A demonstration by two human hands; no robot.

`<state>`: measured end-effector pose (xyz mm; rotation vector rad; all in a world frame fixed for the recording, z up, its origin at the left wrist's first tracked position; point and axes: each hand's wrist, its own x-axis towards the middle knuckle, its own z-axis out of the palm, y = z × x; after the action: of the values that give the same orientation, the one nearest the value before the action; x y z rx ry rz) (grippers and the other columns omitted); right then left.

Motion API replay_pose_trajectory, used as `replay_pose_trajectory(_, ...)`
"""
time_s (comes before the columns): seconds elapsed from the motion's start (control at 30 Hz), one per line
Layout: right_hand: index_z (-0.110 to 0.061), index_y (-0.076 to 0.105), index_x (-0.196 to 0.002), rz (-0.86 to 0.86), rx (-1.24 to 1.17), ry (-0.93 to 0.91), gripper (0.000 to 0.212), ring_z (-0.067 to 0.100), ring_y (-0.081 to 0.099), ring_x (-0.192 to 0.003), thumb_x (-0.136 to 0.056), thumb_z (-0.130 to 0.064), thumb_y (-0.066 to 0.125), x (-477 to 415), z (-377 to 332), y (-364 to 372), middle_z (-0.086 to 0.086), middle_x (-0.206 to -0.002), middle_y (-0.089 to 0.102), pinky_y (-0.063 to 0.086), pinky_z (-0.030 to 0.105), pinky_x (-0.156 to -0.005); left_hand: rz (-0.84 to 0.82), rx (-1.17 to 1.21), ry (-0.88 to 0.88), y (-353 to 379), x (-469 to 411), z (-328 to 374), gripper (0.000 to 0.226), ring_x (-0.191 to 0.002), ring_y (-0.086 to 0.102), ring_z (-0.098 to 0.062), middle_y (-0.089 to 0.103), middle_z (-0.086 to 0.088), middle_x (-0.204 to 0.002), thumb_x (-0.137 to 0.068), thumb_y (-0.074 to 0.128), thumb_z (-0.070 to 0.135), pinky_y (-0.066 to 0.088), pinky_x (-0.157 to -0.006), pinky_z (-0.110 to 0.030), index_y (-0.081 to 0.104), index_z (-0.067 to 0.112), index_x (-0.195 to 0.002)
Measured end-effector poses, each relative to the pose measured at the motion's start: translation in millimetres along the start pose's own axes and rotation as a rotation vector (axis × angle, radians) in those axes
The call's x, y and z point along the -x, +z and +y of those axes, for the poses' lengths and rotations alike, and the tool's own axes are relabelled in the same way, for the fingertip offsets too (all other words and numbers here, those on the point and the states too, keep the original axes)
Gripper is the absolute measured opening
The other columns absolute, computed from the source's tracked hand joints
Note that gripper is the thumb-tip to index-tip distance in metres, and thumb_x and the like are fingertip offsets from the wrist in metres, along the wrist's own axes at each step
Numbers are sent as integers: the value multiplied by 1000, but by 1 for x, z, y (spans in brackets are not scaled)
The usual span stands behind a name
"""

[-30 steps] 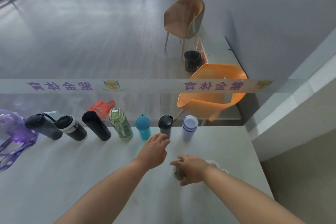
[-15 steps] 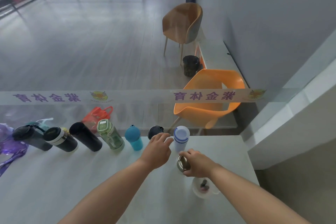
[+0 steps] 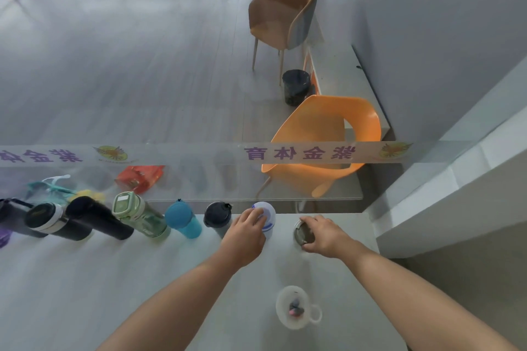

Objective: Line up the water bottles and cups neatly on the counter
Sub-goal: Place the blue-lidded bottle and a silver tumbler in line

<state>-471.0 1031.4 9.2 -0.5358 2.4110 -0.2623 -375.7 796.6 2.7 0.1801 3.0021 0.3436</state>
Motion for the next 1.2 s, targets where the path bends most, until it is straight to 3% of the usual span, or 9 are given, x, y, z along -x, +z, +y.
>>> replay_pose_trajectory(0.13,-29,32,-152,-7,-14,-23,84,28,46,-128,-81,-42,75,-18,-4,-6,5,-141,46,43,37,-107,49,23,10,3,1,-1,48,-129,45,-31,47,-4,-145,-84,55,12,38,-106,-39,53,12,-132)
replay_pose_trajectory(0.6,-31,30,-151,-30,27,28,83,31,44,-127,-82,-42,74,-38,-11,-10,8,-138,44,44,41,-105,-4,33,-26,10,2,-3,56,-140,33,-28,35,-2,-155,-89,52,16,28,-113,-41,41,14,-144)
replay_pose_trajectory(0.73,-34,20,-157,-17,40,14,90,31,41,-133,-85,-44,73,-34,-11,-9,6,-150,37,40,41,-110,-10,17,-16,11,2,-5,58,-142,29,-27,31,-2,-157,-90,50,17,26,-114,-40,38,14,-146)
replay_pose_trajectory(0.83,-35,11,-159,76,91,3,94,33,32,-143,-86,-54,68,-17,-9,-5,7,-163,22,28,43,-117,-53,-8,-7,14,6,-6,61,-148,15,-25,18,-2,-163,-94,45,22,18,-118,-41,26,14,-152)
replay_pose_trajectory(0.93,-28,24,-158,265,92,-41,82,30,34,-144,-91,-53,63,11,-11,-1,8,-161,29,27,41,-118,-63,-33,16,14,13,-5,64,-151,4,-24,9,-2,-165,-96,43,24,12,-120,-43,19,14,-154)
replay_pose_trajectory(1.03,-23,47,-145,394,78,-135,59,26,49,-132,-92,-44,64,44,-19,8,3,-145,50,37,38,-108,-38,-47,65,9,21,-3,62,-149,13,-27,19,-6,-162,-92,45,21,16,-119,-44,29,12,-151)
replay_pose_trajectory(1.1,-20,54,-138,414,64,-169,50,25,55,-124,-93,-42,62,66,-25,21,1,-135,57,41,36,-103,-23,-44,102,7,27,0,61,-148,20,-28,27,-8,-160,-89,45,19,20,-118,-44,35,11,-149)
replay_pose_trajectory(1.2,-24,51,-140,323,11,-147,55,22,54,-125,-92,-49,61,92,-36,47,-1,-136,56,39,33,-106,-3,-43,177,6,40,3,59,-145,26,-28,34,-7,-156,-87,47,18,25,-117,-43,40,11,-145)
